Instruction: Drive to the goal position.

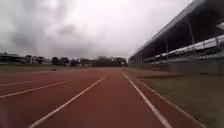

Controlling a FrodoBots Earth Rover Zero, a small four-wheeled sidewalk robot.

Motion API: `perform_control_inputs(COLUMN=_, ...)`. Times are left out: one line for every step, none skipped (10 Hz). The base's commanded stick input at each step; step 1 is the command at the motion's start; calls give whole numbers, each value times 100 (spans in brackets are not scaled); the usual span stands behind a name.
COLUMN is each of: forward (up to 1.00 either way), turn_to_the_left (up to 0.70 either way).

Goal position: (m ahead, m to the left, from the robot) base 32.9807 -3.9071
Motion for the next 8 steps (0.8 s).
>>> perform_control_inputs(forward=70, turn_to_the_left=0)
perform_control_inputs(forward=70, turn_to_the_left=0)
perform_control_inputs(forward=70, turn_to_the_left=0)
perform_control_inputs(forward=70, turn_to_the_left=0)
perform_control_inputs(forward=70, turn_to_the_left=0)
perform_control_inputs(forward=70, turn_to_the_left=0)
perform_control_inputs(forward=70, turn_to_the_left=0)
perform_control_inputs(forward=70, turn_to_the_left=0)
